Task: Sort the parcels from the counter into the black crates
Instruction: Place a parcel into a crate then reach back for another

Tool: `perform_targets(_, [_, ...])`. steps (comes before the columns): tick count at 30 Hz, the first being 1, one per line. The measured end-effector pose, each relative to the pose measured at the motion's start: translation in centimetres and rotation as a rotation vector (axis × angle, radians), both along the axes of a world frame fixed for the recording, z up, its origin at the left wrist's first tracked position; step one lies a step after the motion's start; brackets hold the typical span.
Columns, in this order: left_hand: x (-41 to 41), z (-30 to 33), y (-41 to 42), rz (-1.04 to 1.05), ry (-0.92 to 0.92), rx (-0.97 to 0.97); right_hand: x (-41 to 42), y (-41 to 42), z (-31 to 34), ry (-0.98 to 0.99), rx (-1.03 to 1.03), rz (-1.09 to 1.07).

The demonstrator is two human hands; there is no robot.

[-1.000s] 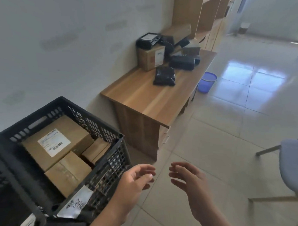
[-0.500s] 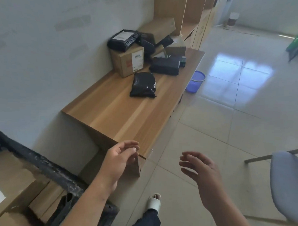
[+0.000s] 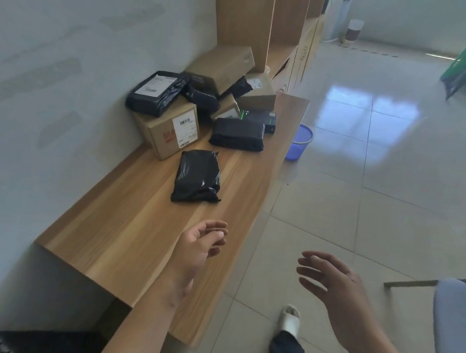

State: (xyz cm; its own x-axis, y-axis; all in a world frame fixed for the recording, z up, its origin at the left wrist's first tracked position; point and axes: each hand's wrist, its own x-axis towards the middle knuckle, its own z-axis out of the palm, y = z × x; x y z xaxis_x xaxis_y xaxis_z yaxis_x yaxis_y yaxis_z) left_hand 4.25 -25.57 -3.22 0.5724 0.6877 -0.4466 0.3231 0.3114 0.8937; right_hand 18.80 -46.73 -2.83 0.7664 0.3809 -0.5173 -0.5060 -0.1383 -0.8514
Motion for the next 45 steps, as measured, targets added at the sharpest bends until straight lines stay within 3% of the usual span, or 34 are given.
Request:
perform_targets(11, [13.3, -1.3, 9.3, 0.260, 0.210, 0.039, 20.9, 13.6, -1.7, 0.111, 0.049, 0.236])
perform_targets(17, [17.2, -0.1, 15.5, 0.468, 0.208, 0.135, 27.9, 23.7, -1.7, 0.149, -0.020, 0.464])
perform_targets(28, [17.3, -4.9, 28.4, 0.793, 0.280, 0.078, 29.6, 37.2, -1.4, -0.048, -0.200, 0.854])
perform_targets(33, [19.0, -5.7, 36.6, 0.906, 0.180, 0.002, 29.3, 43.4, -1.3, -0.124, -0.300, 0.961])
perform_targets(40, [21.3, -7.4, 41.5, 1.007, 0.080, -0.049, 26.3, 54.3, 0.1, 0.032, -0.195, 0.904])
perform_targets(45, [21.4, -8.3, 41.4, 1.017, 0.023, -0.063, 22.7, 62.5, -0.4, 0.269, -0.107, 0.907])
